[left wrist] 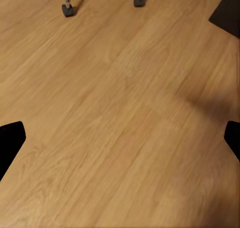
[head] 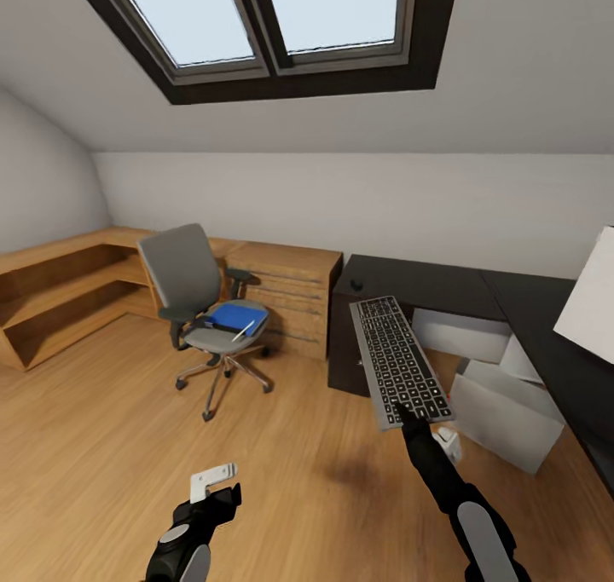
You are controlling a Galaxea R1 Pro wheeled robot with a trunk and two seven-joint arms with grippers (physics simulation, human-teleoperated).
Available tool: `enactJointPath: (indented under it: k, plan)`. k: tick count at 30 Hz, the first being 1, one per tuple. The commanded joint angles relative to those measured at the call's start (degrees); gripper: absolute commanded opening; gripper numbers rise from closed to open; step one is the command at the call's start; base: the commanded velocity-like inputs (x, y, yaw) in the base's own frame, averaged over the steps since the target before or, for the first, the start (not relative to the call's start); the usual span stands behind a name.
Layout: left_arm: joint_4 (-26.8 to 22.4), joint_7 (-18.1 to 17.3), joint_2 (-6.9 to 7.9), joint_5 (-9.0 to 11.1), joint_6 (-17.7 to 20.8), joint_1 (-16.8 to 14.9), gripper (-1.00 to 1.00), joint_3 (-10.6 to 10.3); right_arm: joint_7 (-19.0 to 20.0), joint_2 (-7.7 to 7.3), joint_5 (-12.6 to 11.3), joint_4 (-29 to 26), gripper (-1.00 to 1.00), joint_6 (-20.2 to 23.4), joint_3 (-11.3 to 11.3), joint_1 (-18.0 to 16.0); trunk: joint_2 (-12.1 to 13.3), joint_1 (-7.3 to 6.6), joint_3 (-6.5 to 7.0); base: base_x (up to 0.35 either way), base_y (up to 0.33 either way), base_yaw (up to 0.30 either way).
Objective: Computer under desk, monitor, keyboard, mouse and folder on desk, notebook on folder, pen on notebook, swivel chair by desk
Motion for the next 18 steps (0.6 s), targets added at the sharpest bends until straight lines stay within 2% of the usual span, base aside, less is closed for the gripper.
enactJointPath:
  k: [1,7,10,15,18]
  plan:
    - [-0.09,0.39,0.02,0.56,0.12,-0.03,1.00,-0.06,0.15,0.07,-0.49,-0.03,-1.00,0.46,-0.19,-0.05,-0.03,0.01,-0.07,0.105,0.000,-0.216]
    - [-0.08,0.34,0.02,0.56,0.12,-0.03,1.00,-0.02,0.19,0.07,-0.48,-0.03,-1.00,0.46,-0.19,-0.05,-0.03,0.01,-0.19,0.071,0.000,-0.238]
    - [-0.08,0.39,0.02,0.56,0.12,-0.03,1.00,-0.02,0.19,0.04,-0.48,-0.03,-1.00,0.46,-0.29,-0.05,-0.03,0.01,-0.27,0.284,0.000,-0.230]
    - [-0.08,0.42,0.02,0.56,0.12,-0.03,1.00,-0.04,0.21,-0.01,-0.53,-0.03,-1.00,0.55,-0.64,-0.05,-0.03,0.01,-0.34,0.313,0.000,-0.074]
    - [-0.08,0.49,0.02,0.56,0.12,-0.03,1.00,-0.09,0.16,-0.90,-0.57,0.07,-1.00,1.03,-0.76,-0.03,-0.03,0.01,-0.35,0.322,-0.006,-0.010]
